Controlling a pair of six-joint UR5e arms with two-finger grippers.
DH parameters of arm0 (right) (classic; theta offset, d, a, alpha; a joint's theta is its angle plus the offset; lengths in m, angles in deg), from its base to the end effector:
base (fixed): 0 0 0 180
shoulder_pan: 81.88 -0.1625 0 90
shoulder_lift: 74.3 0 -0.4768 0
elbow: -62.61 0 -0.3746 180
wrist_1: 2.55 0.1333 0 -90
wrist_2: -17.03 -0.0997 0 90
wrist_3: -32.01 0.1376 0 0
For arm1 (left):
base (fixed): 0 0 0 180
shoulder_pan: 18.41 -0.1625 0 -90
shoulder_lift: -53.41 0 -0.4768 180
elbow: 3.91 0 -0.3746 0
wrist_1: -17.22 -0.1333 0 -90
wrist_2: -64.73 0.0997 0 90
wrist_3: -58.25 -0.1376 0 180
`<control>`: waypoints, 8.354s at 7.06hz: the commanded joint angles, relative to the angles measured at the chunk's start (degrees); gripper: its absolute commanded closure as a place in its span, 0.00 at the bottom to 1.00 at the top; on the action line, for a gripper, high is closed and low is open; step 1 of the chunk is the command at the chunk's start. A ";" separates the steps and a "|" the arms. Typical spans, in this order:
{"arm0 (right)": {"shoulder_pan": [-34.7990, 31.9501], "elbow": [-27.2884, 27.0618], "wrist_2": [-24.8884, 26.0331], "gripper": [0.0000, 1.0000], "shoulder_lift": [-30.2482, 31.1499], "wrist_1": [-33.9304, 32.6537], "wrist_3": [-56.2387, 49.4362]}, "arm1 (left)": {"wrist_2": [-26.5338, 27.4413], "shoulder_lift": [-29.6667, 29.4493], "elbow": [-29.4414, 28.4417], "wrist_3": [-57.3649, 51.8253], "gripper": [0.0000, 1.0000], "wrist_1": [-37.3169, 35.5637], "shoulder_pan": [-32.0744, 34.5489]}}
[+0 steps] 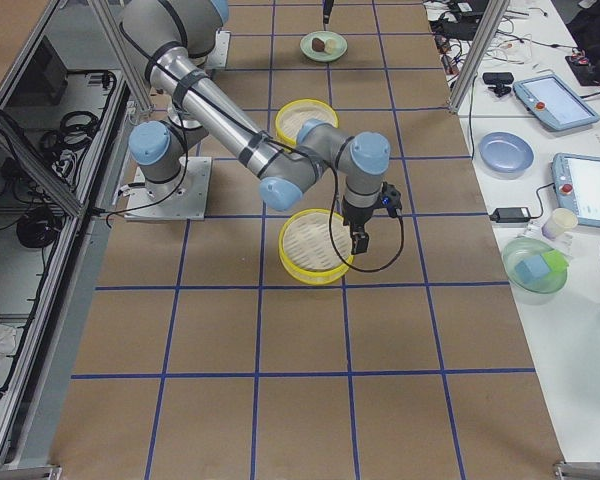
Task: Stack buns with steamer
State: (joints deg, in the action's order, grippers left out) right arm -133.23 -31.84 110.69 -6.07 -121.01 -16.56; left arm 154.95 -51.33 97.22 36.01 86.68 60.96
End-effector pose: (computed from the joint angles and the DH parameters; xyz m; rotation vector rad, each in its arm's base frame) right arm -0.2887 -0.5603 0.3065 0.2634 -3.0570 -0.0242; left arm -0.0300 -0.5600 0.3139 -0.3154 -3.0998 -0.1408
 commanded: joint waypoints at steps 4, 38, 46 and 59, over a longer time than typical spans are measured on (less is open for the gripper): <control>2.84 -1.01 -1.64 0.80 -5.82 -3.62 -7.06 | 0.05 -8.81 -0.50 -2.20 0.00 -6.01 -0.09; -37.11 -10.94 3.02 1.00 13.86 11.14 50.41 | -5.14 -3.82 -4.80 43.25 0.00 -5.33 27.90; -43.64 -16.04 2.40 1.00 13.07 3.68 47.96 | -2.87 -4.77 -1.91 33.58 0.00 5.86 0.80; -42.95 -16.65 2.32 1.00 12.55 -1.60 37.58 | 4.36 -13.30 -1.29 26.90 0.35 2.61 -1.58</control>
State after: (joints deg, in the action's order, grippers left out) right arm -176.11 -48.32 113.13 6.57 -122.77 20.56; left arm 159.50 -64.04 95.94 62.94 90.02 59.38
